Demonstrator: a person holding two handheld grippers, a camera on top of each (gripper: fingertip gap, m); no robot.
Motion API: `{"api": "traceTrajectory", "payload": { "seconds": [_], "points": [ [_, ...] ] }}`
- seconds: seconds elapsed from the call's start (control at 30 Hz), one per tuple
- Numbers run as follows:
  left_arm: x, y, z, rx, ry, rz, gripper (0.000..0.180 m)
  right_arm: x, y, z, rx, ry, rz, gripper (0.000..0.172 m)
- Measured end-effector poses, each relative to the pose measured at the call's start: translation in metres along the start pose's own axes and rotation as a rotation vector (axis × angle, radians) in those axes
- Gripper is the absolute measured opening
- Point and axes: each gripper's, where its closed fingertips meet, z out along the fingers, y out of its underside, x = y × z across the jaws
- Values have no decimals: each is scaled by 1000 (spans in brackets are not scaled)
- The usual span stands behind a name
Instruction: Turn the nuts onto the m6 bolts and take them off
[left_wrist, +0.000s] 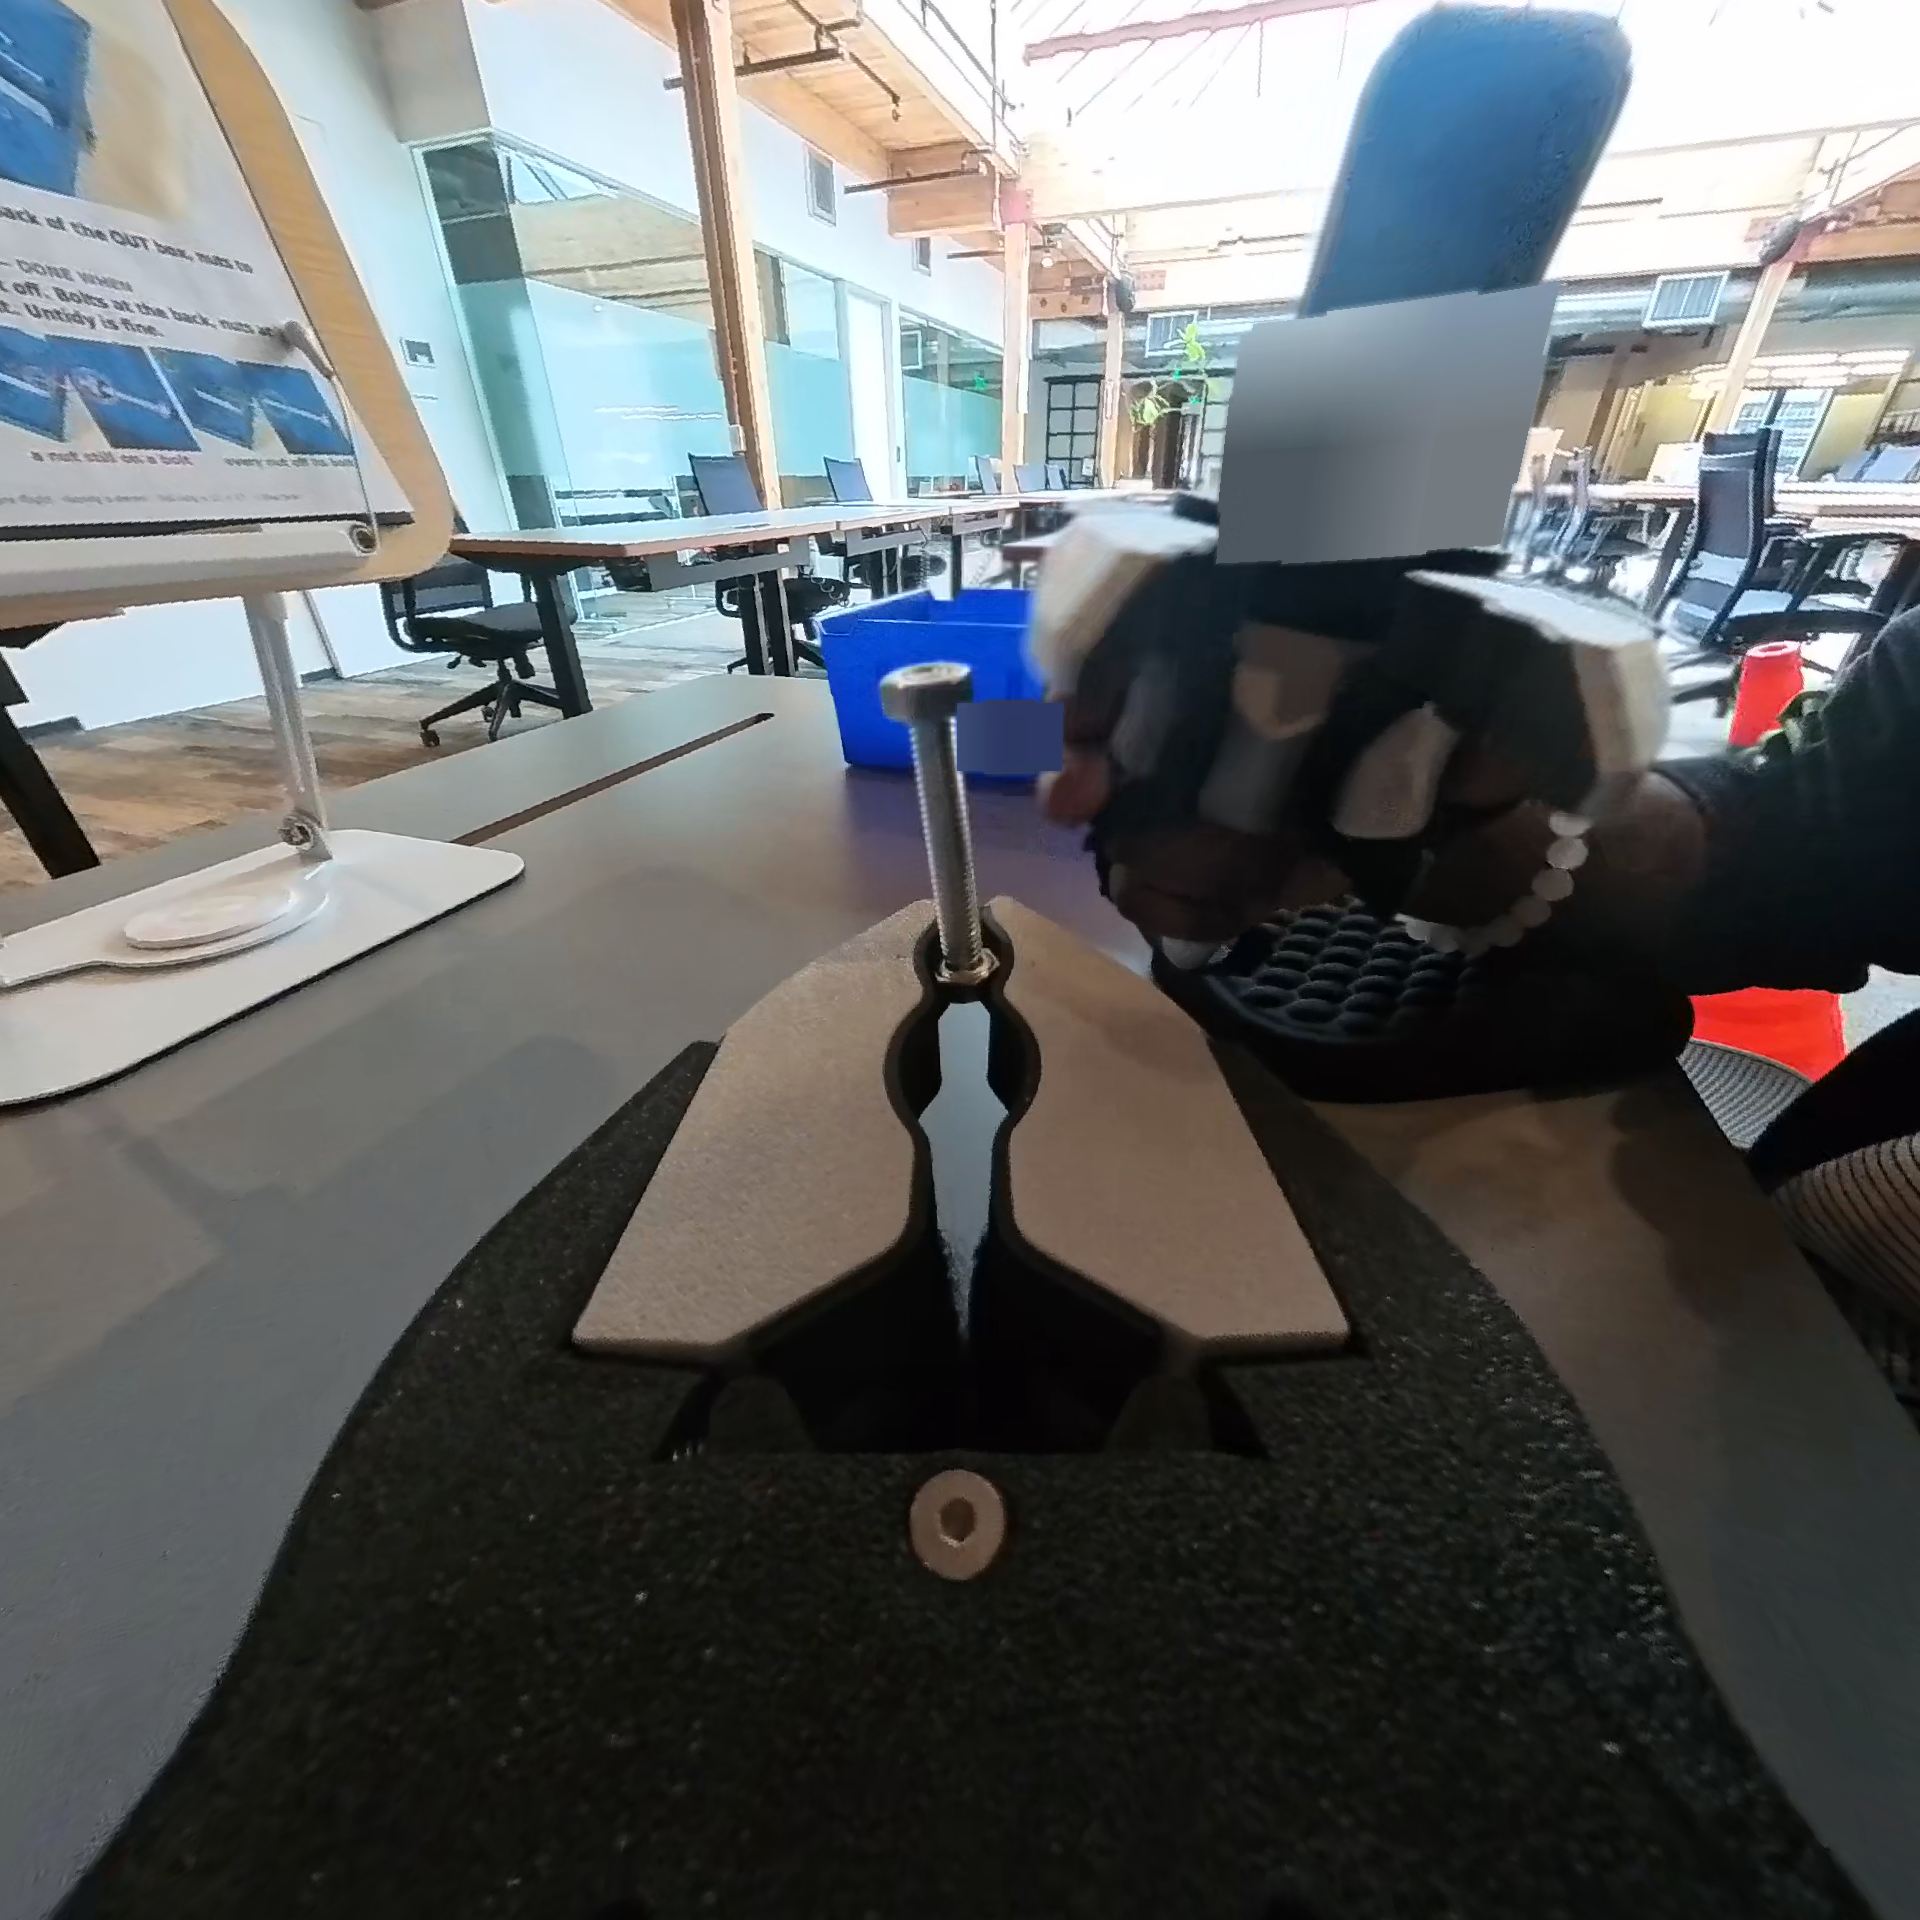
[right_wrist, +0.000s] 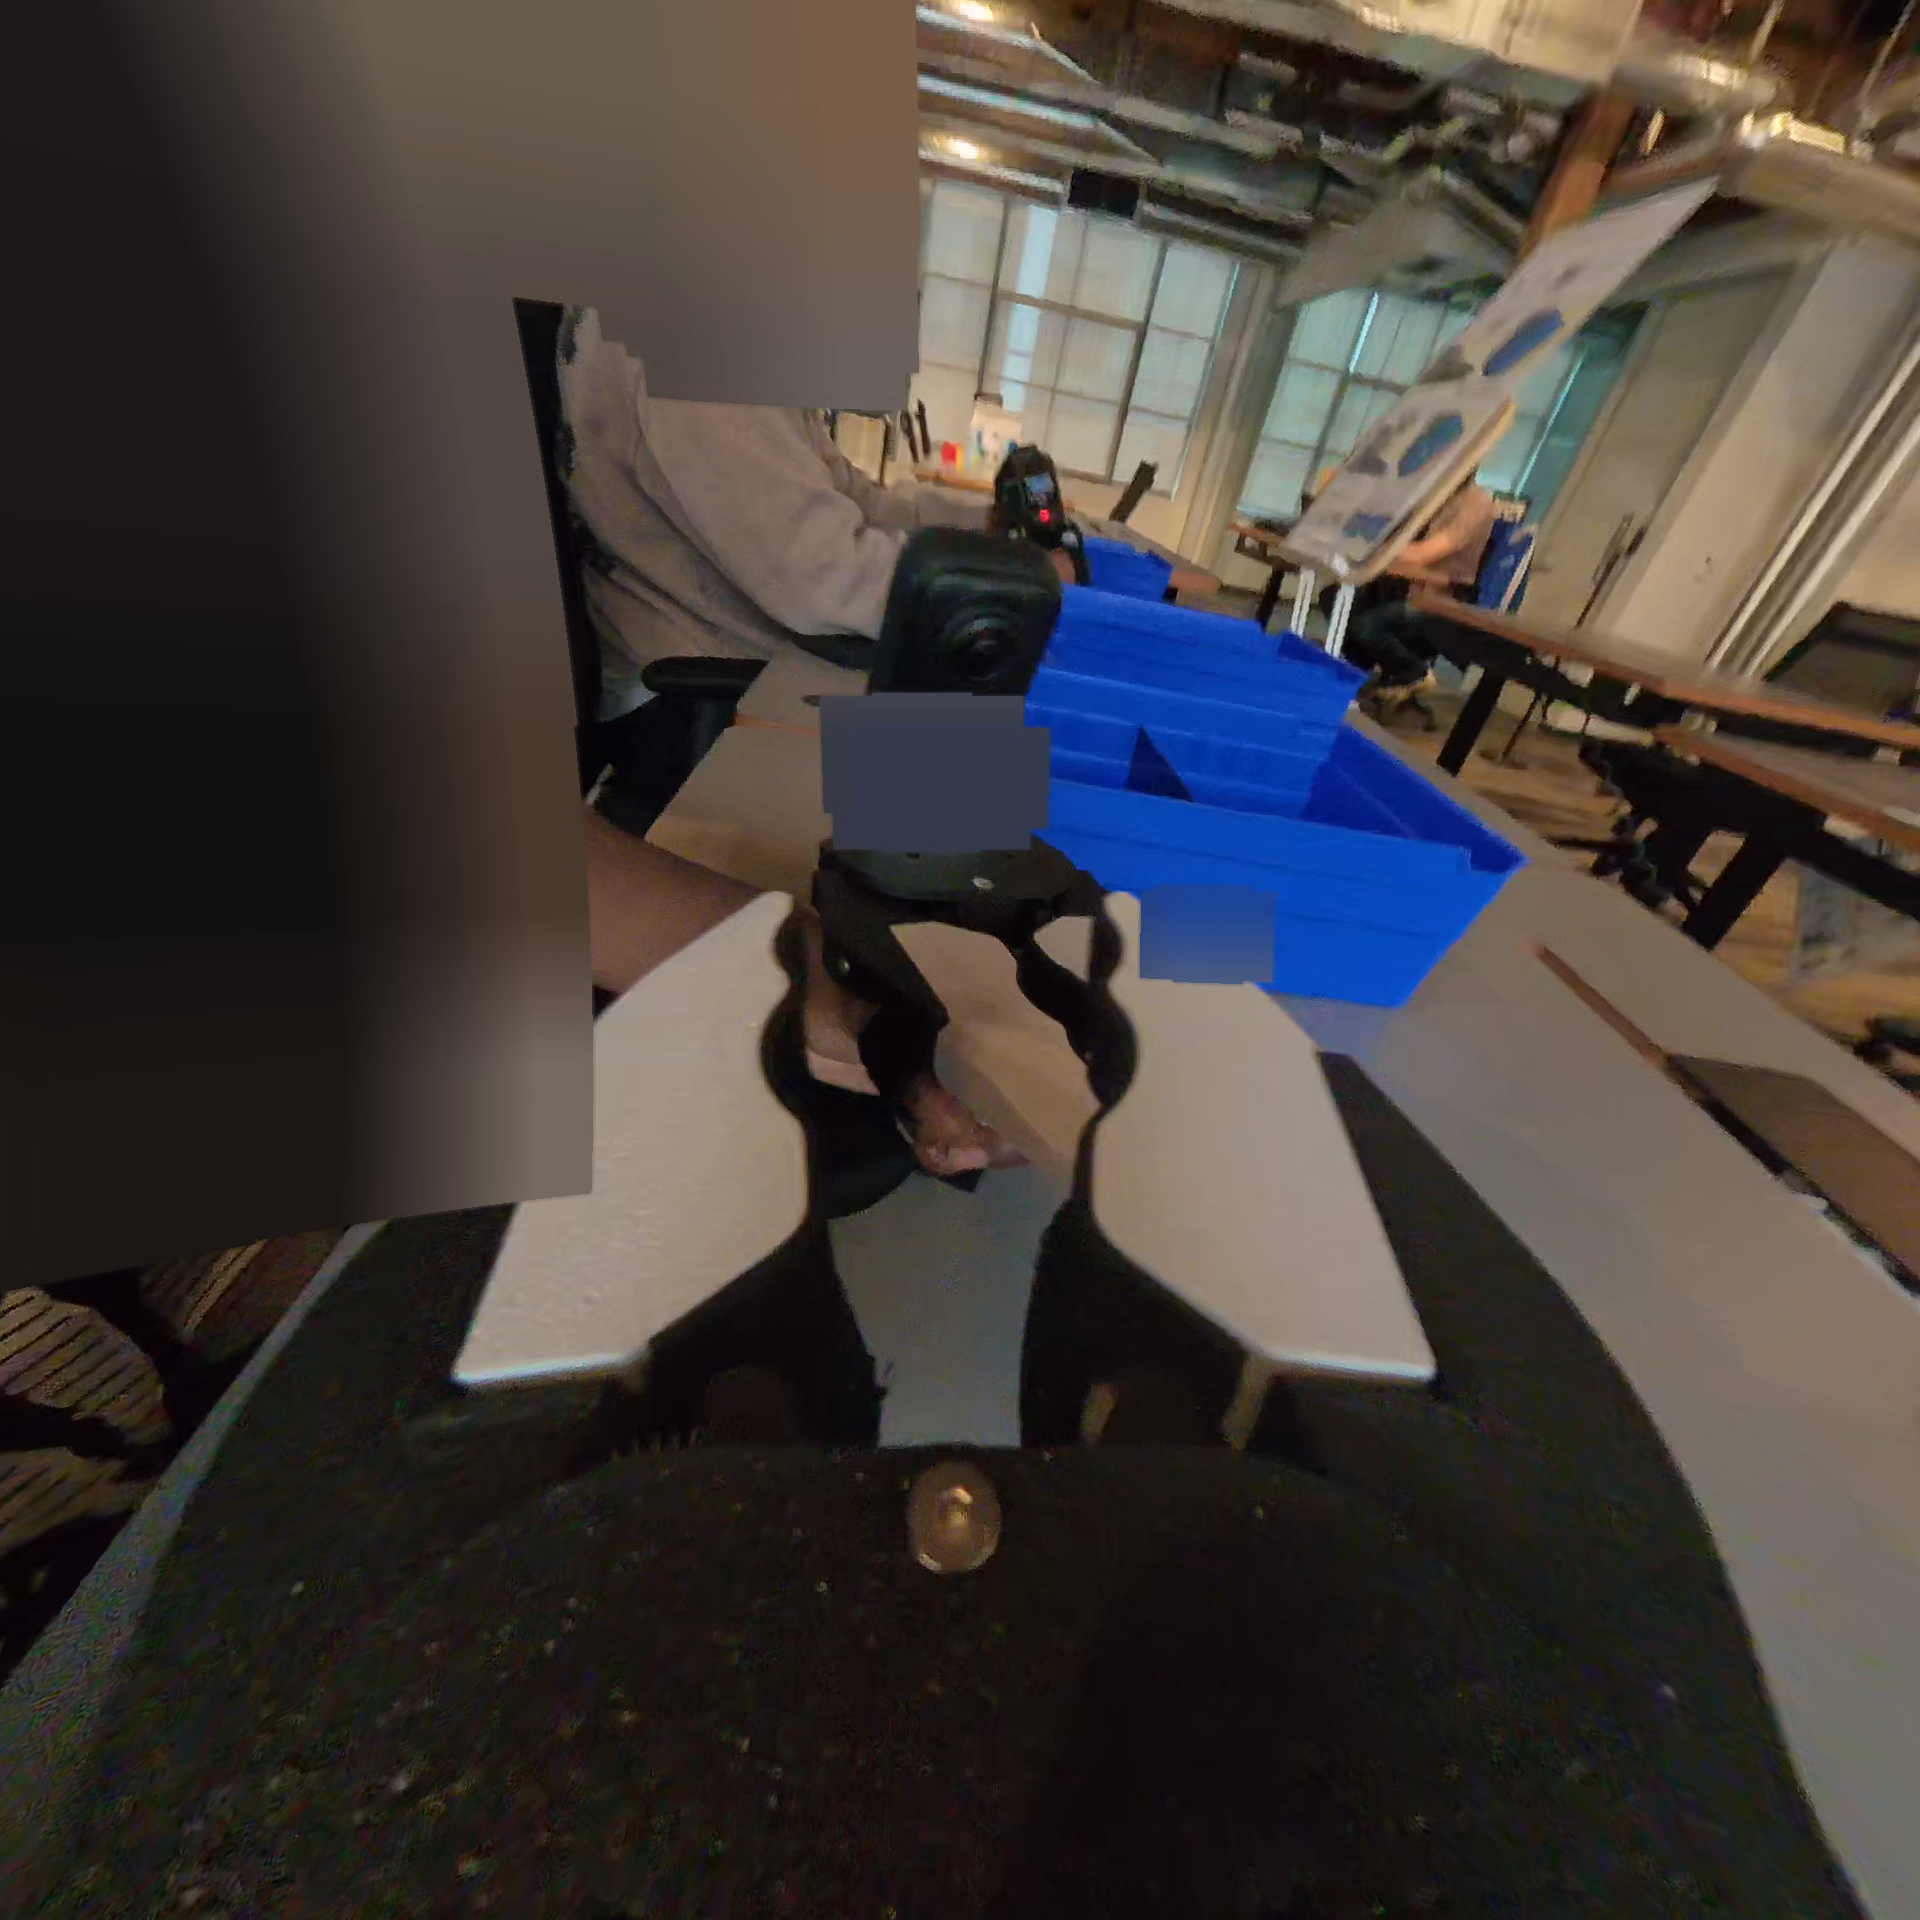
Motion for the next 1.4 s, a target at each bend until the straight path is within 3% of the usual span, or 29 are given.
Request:
{"api": "traceTrajectory", "payload": {
  "seconds": [0.07, 0.17, 0.2, 0.23, 0.3, 0.33, 0.37, 0.47, 0.5, 0.57, 0.63, 0.67, 0.8, 0.87, 0.9, 0.93, 0.97, 1.1, 1.17, 1.23, 1.27, 1.37, 1.4],
  "points": [
    [0, 0, 0, 1, 2, -2, 3, 4, -5, -2, 32, 23, 1, 50],
    [2, 1, 1, -8, 7, 9, 3, 11, 2, 2, -4, 47, 49, 88],
    [2, 1, 1, -8, 7, 9, 3, 9, 4, 4, -14, 36, 54, 89],
    [1, 1, 1, -6, 5, 7, 3, 6, 5, 4, -23, 20, 44, 80],
    [0, 0, 0, -1, 0, 0, 3, -2, 1, 0, -7, -8, -1, 46],
    [0, 0, 0, 0, -2, -3, 3, -1, -3, -2, 20, -1, -11, 41],
    [0, 0, 0, -1, -1, -2, 3, 2, -5, -3, 32, 21, -6, 45],
    [1, 1, 1, -7, 5, 6, 3, 11, 3, 2, -1, 53, 47, 86],
    [1, 1, 1, -8, 5, 6, 3, 10, 6, 4, -19, 39, 61, 91],
    [1, 1, 1, -6, 2, 3, 3, 4, 8, 4, -37, 18, 39, 77],
    [-1, 1, 0, -3, -4, -3, 3, -2, 1, 0, -3, -3, -10, 42],
    [-1, 1, 0, -3, -3, -4, 3, 0, -2, -1, 18, 13, -11, 42],
    [1, 1, 1, -8, 5, 6, 3, 10, 7, 4, -26, 44, 56, 88],
    [0, 1, 1, -6, 2, 0, 3, 5, 9, 4, -42, 22, 43, 73],
    [-1, 1, 0, -3, -3, -5, 3, 1, 6, 2, -30, 5, 10, 50],
    [-2, 1, 0, -1, -5, -10, 3, -2, 1, 0, 0, -4, -14, 37],
    [-2, 1, 0, -1, -4, -11, 3, 1, -2, -1, 20, 16, -17, 38],
    [0, 2, 1, -9, 2, 0, 3, 10, 7, 4, -20, 44, 55, 86],
    [0, 1, 1, -8, 0, -2, 3, 5, 9, 5, -37, 20, 44, 77],
    [-1, 1, 0, -5, -5, -7, 3, -1, 3, 1, -6, -1, -17, 37],
    [-1, 1, 1, -6, -4, -9, 3, 1, -2, -1, 19, 23, -16, 39],
    [0, 2, 1, -11, 1, -3, 3, 11, 4, 2, -10, 60, 38, 80],
    [0, 2, 1, -12, 1, -3, 3, 10, 7, 4, -24, 50, 50, 86]
  ]
}}
